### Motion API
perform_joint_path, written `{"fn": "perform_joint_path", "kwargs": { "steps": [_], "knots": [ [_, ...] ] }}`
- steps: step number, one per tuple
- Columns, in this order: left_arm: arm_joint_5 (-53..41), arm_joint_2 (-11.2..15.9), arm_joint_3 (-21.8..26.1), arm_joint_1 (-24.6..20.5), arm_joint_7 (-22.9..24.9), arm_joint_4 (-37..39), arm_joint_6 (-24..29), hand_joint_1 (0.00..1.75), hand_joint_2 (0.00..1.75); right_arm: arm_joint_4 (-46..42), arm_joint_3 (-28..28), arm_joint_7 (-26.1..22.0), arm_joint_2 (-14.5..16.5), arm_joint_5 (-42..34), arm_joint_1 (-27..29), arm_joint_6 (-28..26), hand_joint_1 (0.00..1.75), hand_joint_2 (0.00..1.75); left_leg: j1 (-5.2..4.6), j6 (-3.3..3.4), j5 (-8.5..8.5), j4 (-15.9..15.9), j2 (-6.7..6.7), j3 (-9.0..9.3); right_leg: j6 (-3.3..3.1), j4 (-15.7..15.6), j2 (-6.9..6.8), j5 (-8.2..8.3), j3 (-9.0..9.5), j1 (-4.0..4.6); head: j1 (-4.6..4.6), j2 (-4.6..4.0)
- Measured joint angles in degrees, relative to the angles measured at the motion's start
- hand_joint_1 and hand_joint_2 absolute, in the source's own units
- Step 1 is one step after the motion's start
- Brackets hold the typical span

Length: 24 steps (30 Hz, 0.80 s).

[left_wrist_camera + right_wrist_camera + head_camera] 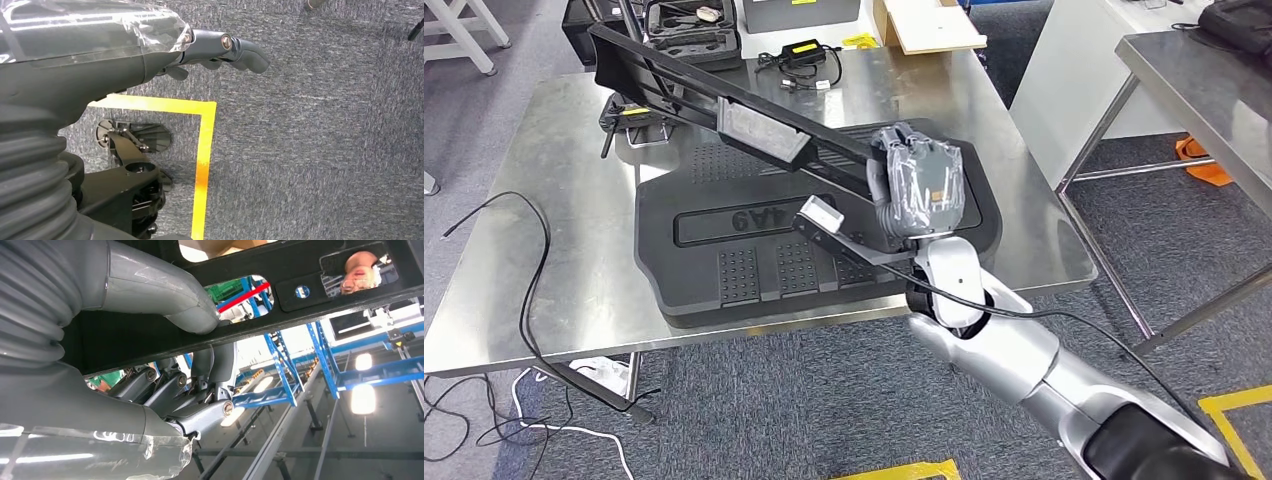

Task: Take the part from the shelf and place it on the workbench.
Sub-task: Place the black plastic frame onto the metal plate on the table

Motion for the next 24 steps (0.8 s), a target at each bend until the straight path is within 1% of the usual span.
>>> {"fn": "perform_joint_path", "kwargs": {
  "steps": [1,5,12,19,24],
  "knots": [
    [-0.01,0.0,0.0,0.0,0.02,0.0,0.12,0.0,0.0,0.18,0.04,-0.07,0.11,0.04,-0.24,-0.04,1.75,1.75,0.0,0.0,0.0,0.0,0.0,0.0,0.0,-0.01,0.0,0.0,0.01,-0.01,0.0,0.0],
    [-0.03,0.0,0.0,-0.01,0.4,0.0,0.78,0.0,0.0,1.31,0.44,-0.62,0.65,0.86,-1.48,-0.67,1.75,1.75,0.0,0.0,0.0,0.0,0.0,0.0,0.0,-0.02,0.0,0.0,0.02,-0.04,0.01,0.0],
    [-0.05,-0.01,-0.01,-0.02,1.04,0.0,1.23,0.0,0.0,5.67,1.23,-1.23,1.92,4.96,-5.01,-2.66,1.75,1.75,0.01,0.0,0.0,0.0,0.0,0.02,0.0,-0.02,0.0,0.0,0.02,-0.05,-0.01,0.0],
    [-0.06,-0.06,-0.02,-0.01,1.21,0.0,2.02,0.0,0.0,11.01,1.99,0.57,2.49,11.9,-8.66,-2.87,1.75,1.75,0.01,0.0,0.0,0.0,-0.02,0.03,0.0,-0.02,-0.01,0.0,0.04,-0.05,0.01,0.0],
    [-0.06,-0.09,-0.02,0.0,1.24,0.0,2.13,0.0,0.0,14.15,2.42,1.86,2.5,13.66,-10.42,-2.54,1.75,1.75,0.01,0.0,0.0,0.0,-0.02,0.03,0.0,-0.03,-0.01,0.0,0.04,-0.05,0.0,0.0]
  ]
}}
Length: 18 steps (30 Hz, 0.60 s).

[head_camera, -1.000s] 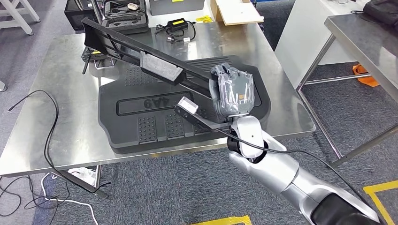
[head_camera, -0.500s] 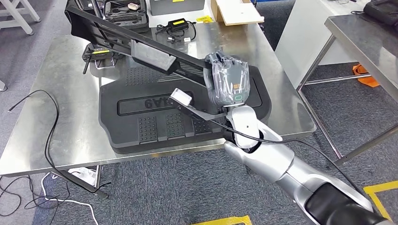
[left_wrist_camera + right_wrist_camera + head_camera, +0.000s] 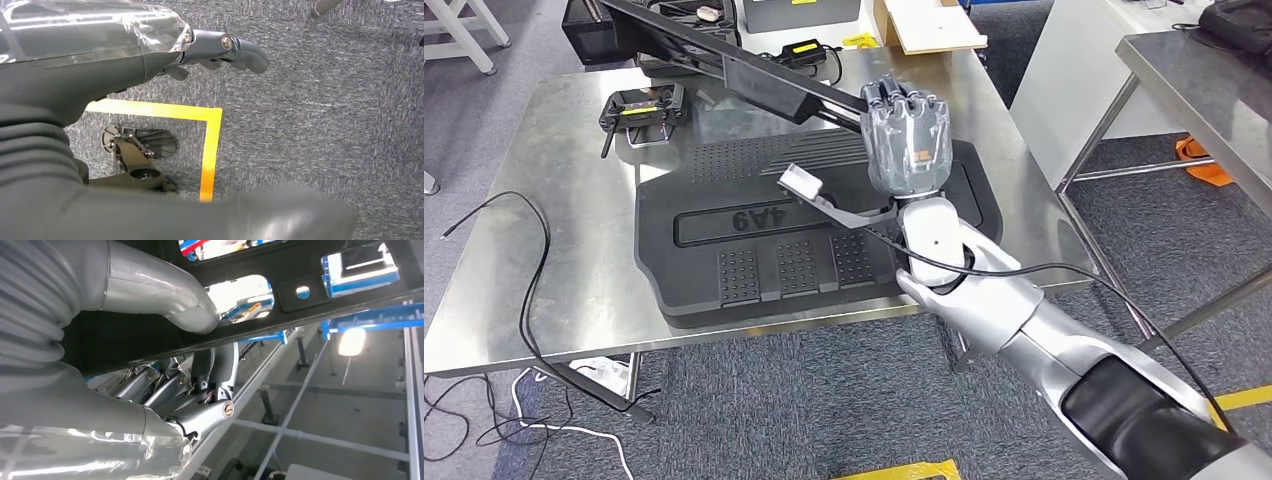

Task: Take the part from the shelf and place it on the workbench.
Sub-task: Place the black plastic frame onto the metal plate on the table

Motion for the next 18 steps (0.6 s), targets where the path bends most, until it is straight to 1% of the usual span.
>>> {"fn": "perform_joint_path", "kwargs": {
  "steps": [9,18],
  "knots": [
    [0.01,0.0,0.02,0.08,0.0,0.0,0.0,0.0,0.0,5.17,0.46,1.99,-0.02,1.33,-0.6,1.98,1.75,1.75,0.0,0.0,0.0,0.0,0.0,0.01,0.0,-0.02,0.0,0.0,0.0,0.0,0.0,0.0],
    [0.0,0.0,0.02,0.1,0.0,0.0,0.01,0.0,0.0,9.16,0.57,2.52,-0.32,4.34,-0.6,5.86,1.75,1.75,0.0,0.0,0.0,0.01,0.01,0.03,0.0,-0.02,0.01,0.0,0.0,0.0,0.0,0.0]
  ]
}}
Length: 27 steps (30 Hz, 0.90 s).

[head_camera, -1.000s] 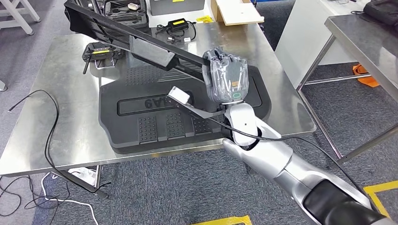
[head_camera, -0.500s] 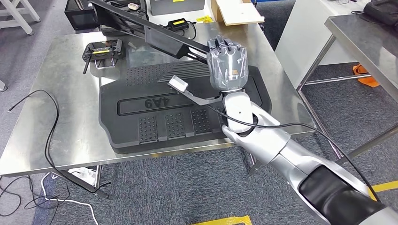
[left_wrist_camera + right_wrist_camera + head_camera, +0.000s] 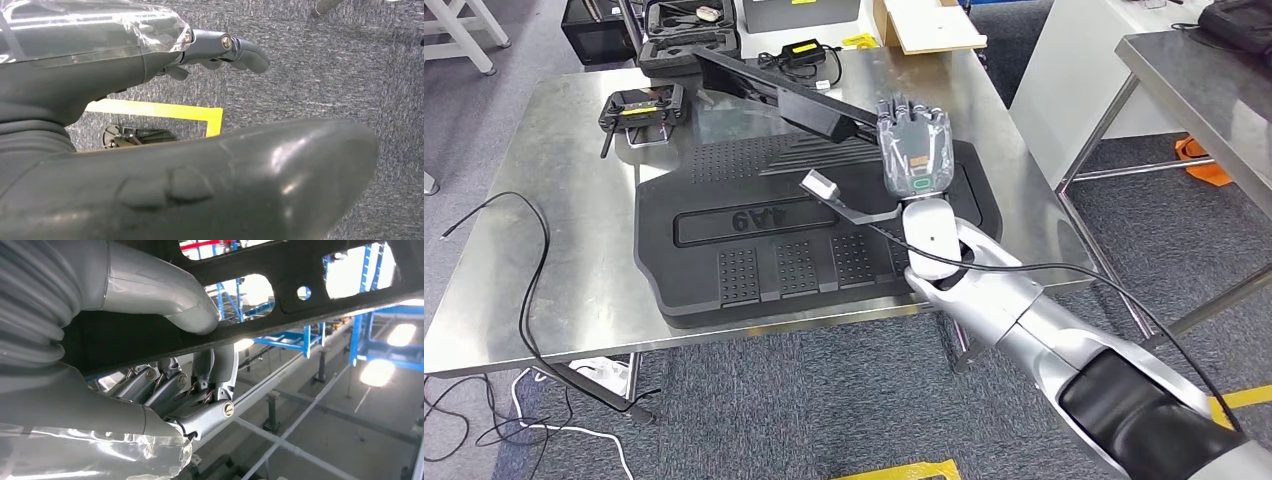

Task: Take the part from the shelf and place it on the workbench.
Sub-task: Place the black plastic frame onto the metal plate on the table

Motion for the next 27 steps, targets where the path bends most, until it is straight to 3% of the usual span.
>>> {"fn": "perform_joint_path", "kwargs": {
  "steps": [12,17,18,21,22,27],
  "knots": [
    [0.0,0.0,0.0,0.05,-0.08,0.0,0.01,0.0,0.0,5.2,0.87,0.14,-0.2,1.7,0.08,3.21,1.74,1.75,0.0,0.0,0.0,0.0,0.0,0.0,0.0,0.0,0.0,0.0,0.01,0.0,0.0,0.0],
    [0.01,-0.02,0.03,0.08,-0.11,0.0,0.15,0.0,0.0,6.84,1.36,-0.05,0.13,1.0,0.45,2.3,1.58,1.75,0.0,0.0,0.0,0.0,0.0,0.0,0.0,0.0,-0.01,0.0,0.02,0.0,0.0,0.0],
    [0.02,-0.02,0.04,0.09,-0.11,0.0,0.2,0.0,0.0,7.08,1.45,-0.13,0.22,0.61,0.57,2.04,1.39,1.75,0.0,0.0,0.0,0.0,0.0,0.01,0.0,0.0,-0.01,0.0,0.02,0.0,0.0,0.0],
    [0.02,-0.02,0.05,0.15,-0.13,0.0,0.25,0.0,0.0,7.68,1.73,-0.29,0.44,-0.35,0.76,1.56,0.28,1.75,0.0,0.0,0.0,0.0,0.0,0.02,0.0,0.0,0.0,0.0,0.03,0.0,0.0,0.0],
    [0.02,-0.02,0.05,0.18,-0.14,0.0,0.26,0.0,0.0,7.87,1.8,-0.39,0.54,-0.66,0.79,1.44,0.07,1.75,0.0,0.0,0.0,0.0,0.0,0.02,0.0,0.0,0.0,0.0,0.03,0.0,0.0,0.0],
    [0.02,-0.02,0.08,0.36,-0.32,0.0,0.26,0.0,0.0,8.07,2.05,-2.09,0.89,-2.89,1.23,1.47,0.0,1.75,0.0,0.0,0.0,0.0,0.0,0.04,0.0,0.0,-0.01,0.0,0.06,0.0,0.0,0.0]
  ]
}}
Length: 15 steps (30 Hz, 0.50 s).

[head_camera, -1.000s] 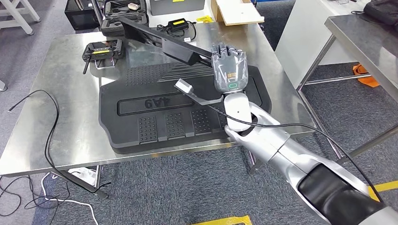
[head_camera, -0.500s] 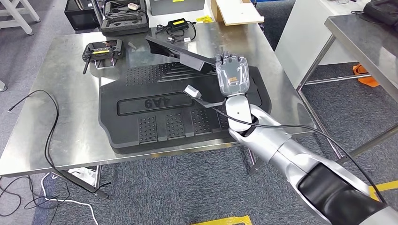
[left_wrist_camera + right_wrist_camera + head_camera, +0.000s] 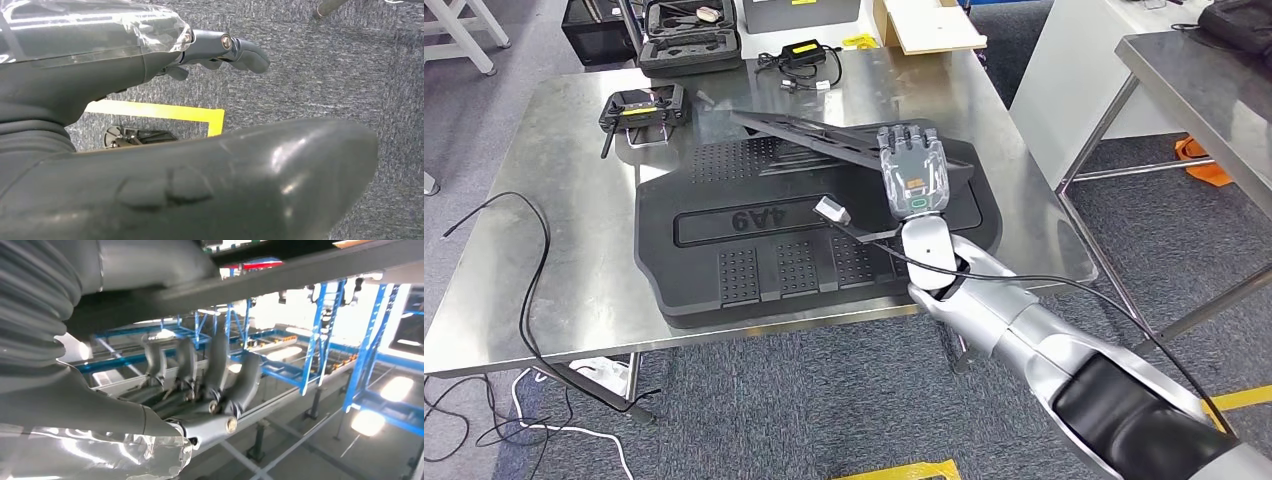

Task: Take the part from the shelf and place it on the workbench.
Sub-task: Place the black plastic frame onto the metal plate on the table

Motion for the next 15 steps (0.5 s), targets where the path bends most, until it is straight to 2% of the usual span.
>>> {"fn": "perform_joint_path", "kwargs": {
  "steps": [15],
  "knots": [
    [0.0,0.0,0.33,0.17,-0.41,0.0,0.01,0.0,0.0,-5.22,0.22,-1.5,0.05,-1.37,1.37,1.14,0.0,1.75,0.0,0.0,0.0,0.0,0.01,0.07,0.0,0.0,0.01,0.0,0.06,0.0,0.0,0.0]
  ]
}}
